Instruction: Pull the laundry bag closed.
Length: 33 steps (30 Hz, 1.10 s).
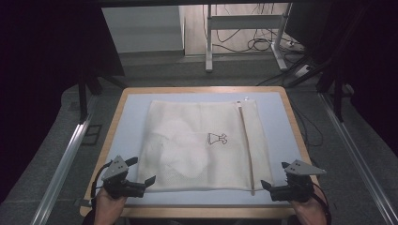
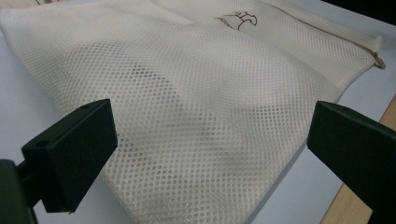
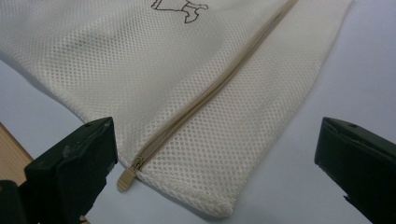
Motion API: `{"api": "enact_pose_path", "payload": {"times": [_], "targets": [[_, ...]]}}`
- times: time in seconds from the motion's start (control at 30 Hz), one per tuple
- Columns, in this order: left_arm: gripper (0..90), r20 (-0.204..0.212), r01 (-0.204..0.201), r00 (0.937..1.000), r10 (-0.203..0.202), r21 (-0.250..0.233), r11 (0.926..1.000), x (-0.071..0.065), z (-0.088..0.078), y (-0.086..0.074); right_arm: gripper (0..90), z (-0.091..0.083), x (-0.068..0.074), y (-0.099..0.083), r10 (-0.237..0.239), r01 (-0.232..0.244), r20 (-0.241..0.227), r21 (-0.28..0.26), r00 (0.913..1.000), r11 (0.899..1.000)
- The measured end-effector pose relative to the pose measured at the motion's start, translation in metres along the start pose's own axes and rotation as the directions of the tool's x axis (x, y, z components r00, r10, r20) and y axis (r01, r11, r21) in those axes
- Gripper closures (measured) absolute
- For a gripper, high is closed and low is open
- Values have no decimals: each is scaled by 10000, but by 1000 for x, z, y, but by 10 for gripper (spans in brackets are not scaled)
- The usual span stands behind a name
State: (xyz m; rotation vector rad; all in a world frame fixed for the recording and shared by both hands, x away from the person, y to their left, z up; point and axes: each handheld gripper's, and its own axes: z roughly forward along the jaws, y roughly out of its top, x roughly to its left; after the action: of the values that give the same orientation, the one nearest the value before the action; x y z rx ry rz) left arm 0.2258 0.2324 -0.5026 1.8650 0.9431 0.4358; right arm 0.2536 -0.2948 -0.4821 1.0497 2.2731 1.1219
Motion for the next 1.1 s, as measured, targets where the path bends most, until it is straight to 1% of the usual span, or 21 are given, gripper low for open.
{"api": "enact_pose_path", "payload": {"times": [0.1,0.13,0.2,0.23,0.27,0.3,0.33,0.37,0.4,0.5,0.6,0.73,0.8,0.9,0.93,1.03,1.1], "targets": [[12,-78,61,10000,-62,-13,10000,0,-1,0,0,1,-2,-1,140,-141,-127,-52,9998,9999],[11,-267,101,9996,-102,-63,9999,1,-2,0,0,2,-3,-1,104,-106,-195,-83,9998,9999],[10,-336,210,9992,-214,-102,9997,3,-4,0,0,2,-3,-1,0,-2,-203,-80,9998,10000],[9,-336,210,9992,-214,-102,9997,3,-4,0,0,2,-3,-1,0,-2,-203,-80,9998,10000],[10,-400,344,9986,-350,-136,9993,5,-5,0,0,3,-3,-1,-85,83,-239,-63,9997,9999],[10,-400,344,9986,-350,-136,9993,5,-5,0,0,3,-3,-1,-85,83,-239,-63,9997,9999],[10,-414,409,9983,-416,-165,9990,6,-5,-1,1,4,-2,-1,-192,192,-250,-15,9995,9998],[10,-425,481,9979,-488,-187,9987,7,-6,-1,1,4,-2,-1,-192,192,-250,-15,9995,9998],[11,-427,573,9974,-583,-233,9981,9,-7,-2,2,5,-1,0,-333,335,-233,45,9992,9994],[11,-474,613,9969,-624,-230,9979,10,-7,-2,2,6,1,0,-363,366,-190,154,9992,9992],[11,-440,580,9973,-589,-224,9981,9,-7,-2,2,6,1,0,-348,351,-157,209,9993,9992],[12,-417,495,9979,-500,-128,9987,8,-6,-1,2,7,1,0,-375,377,-122,138,9992,9992],[12,-430,370,9984,-370,-20,9993,6,-4,-1,2,7,2,0,-420,423,-137,205,9990,9989],[12,-407,300,9987,-299,15,9995,5,-4,-1,2,8,2,0,-446,449,-123,272,9989,9986],[12,-391,217,9990,-214,66,9997,4,-3,-1,2,9,4,0,-522,526,-138,326,9985,9981],[12,-374,137,9992,-131,138,9998,4,-2,-1,1,10,6,1,-579,583,-127,313,9982,9978],[13,-377,86,9993,-78,195,9998,3,-1,-1,0,11,7,2,-509,512,-119,266,9986,9983]]}}
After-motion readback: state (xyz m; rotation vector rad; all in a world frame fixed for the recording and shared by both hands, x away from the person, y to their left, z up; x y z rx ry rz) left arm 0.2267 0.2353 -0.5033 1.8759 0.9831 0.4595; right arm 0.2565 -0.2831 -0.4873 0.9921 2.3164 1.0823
